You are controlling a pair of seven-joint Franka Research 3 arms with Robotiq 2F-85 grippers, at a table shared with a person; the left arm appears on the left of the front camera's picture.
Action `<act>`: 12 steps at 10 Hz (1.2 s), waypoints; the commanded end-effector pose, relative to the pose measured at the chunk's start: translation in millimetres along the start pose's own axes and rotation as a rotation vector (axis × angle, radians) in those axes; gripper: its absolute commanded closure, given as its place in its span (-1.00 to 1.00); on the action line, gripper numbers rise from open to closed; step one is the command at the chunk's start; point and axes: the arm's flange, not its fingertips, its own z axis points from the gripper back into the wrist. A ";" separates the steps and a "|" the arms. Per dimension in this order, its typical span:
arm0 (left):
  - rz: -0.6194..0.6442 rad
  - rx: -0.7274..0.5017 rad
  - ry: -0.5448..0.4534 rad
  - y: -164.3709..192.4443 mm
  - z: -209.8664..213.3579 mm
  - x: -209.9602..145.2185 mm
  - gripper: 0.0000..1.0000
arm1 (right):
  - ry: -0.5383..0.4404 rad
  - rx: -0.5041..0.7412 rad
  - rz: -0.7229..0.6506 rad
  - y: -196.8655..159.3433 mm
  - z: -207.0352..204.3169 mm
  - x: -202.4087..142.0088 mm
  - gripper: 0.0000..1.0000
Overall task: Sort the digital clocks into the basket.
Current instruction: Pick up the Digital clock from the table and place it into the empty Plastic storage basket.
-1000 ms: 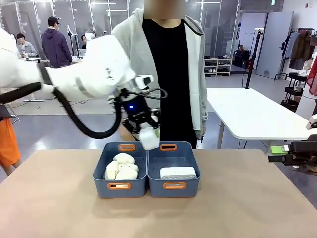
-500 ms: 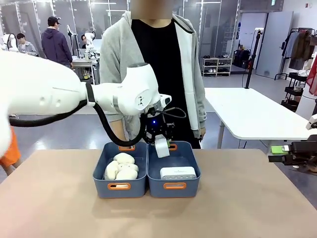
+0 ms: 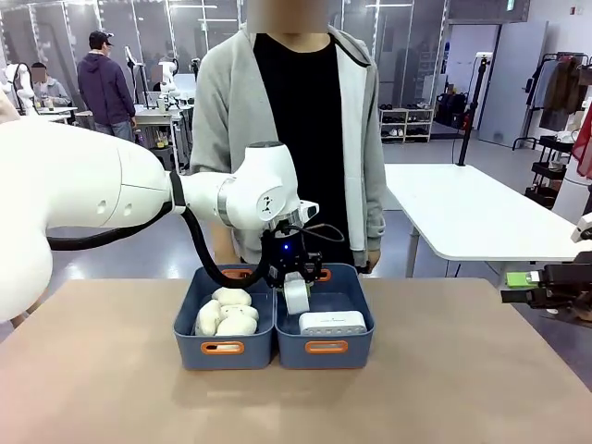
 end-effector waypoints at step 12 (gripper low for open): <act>-0.011 -0.049 0.030 10.4 35.2 -38.0 -0.98 | 0.018 -0.006 -0.017 1.8 1.2 2.3 -0.94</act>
